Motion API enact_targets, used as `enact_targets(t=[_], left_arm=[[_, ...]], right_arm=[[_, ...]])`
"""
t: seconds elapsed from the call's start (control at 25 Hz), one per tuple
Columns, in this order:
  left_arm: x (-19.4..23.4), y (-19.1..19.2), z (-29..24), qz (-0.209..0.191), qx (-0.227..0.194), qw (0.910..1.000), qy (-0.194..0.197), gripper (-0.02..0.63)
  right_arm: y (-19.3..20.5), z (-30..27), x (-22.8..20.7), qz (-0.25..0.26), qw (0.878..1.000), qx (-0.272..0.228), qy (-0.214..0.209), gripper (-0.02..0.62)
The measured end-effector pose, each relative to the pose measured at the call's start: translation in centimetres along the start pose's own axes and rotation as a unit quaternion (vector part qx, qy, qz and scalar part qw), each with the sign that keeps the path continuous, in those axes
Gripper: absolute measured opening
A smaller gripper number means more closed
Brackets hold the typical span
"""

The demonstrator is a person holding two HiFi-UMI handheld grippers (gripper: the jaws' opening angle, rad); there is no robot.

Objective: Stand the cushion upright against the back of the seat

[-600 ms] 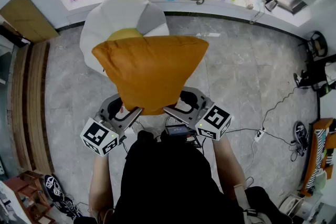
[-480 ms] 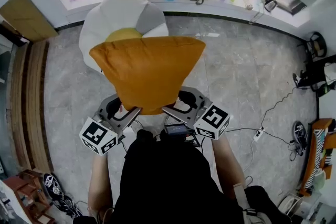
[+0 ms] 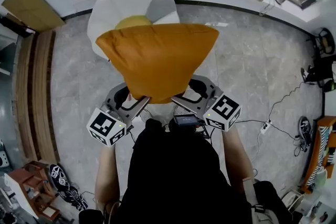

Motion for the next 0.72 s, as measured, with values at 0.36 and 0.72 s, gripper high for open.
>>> enact_targets(t=[0.36,0.72], left_arm=[[1.6,1.1,1.7,-0.010,0.008,0.9999,-0.002,0.239],[4.9,3.3,4.4,-0.026,0.028,0.9992,0.006,0.239]], right_arm=[[-0.3,-2.4,1.1,-0.003,1.000,0.017,0.004,0.258],[-0.8,-6.9,3.0,-0.012,0.999,0.047,0.011,0.261]])
Point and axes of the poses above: the fingertips, and each gripper's own axes: z backward along the fingers, x to its left, y out of its underside, the point moved 4 cm from there along z, backward along the fingers, and after that the axes turned 13 degrees about x, right-handed, at the moved point
